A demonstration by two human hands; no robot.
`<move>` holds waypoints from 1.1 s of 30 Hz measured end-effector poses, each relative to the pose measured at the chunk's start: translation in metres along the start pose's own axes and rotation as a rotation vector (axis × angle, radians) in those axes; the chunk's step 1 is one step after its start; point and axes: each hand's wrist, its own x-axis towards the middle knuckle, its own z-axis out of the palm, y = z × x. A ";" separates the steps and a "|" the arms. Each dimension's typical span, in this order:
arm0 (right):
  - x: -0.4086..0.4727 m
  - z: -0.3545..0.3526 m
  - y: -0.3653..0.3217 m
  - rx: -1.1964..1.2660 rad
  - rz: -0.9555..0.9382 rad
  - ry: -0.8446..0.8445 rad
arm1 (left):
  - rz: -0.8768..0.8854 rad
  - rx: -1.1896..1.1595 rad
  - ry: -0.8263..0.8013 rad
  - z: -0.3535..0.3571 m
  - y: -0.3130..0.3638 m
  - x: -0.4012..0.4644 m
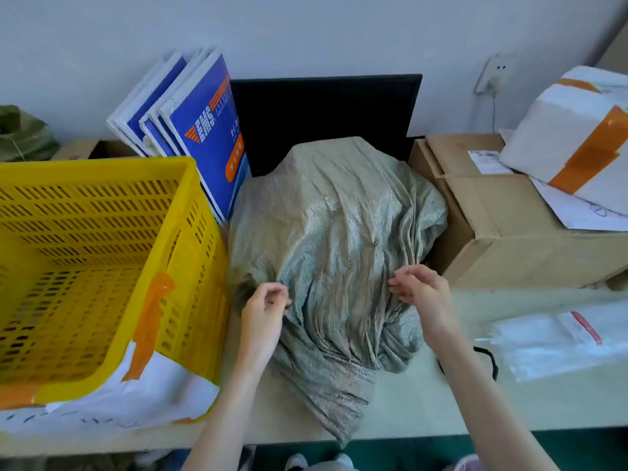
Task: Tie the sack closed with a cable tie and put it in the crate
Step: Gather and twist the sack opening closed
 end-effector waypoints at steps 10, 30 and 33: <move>-0.003 -0.005 0.056 -0.335 -0.152 0.242 | -0.140 -0.097 0.284 -0.011 -0.046 -0.015; -0.017 0.005 0.086 -0.815 -0.017 -0.209 | -0.600 -0.455 -0.028 0.003 -0.027 0.004; -0.028 0.010 0.090 -0.876 -0.058 -0.313 | -0.641 -0.399 -0.141 0.003 -0.020 0.008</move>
